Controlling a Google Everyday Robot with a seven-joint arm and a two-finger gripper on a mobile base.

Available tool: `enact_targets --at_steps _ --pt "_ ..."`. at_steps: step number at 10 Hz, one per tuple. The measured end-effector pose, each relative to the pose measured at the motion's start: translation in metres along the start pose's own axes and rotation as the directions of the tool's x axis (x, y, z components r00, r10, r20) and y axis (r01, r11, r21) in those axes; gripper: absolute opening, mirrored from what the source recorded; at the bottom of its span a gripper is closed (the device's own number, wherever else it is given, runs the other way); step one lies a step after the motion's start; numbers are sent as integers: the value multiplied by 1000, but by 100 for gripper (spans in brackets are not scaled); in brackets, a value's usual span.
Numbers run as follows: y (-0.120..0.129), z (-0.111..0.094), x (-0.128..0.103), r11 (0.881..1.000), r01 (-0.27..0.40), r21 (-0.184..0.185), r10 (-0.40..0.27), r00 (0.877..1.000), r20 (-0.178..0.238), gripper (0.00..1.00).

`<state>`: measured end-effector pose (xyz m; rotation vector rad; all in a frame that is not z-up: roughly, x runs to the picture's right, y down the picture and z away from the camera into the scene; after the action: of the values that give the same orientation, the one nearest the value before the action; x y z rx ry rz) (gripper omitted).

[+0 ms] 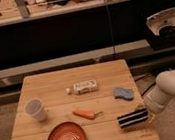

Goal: Place the eraser on the white sponge

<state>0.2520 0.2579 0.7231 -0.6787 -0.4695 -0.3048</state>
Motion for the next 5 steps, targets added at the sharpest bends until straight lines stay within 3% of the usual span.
enact_targets --at_steps 2,5 --pt "-21 -7 4 1000 11 5 -11 1000 -6 30" --pt "-34 -18 6 1000 5 6 -5 1000 -5 4"
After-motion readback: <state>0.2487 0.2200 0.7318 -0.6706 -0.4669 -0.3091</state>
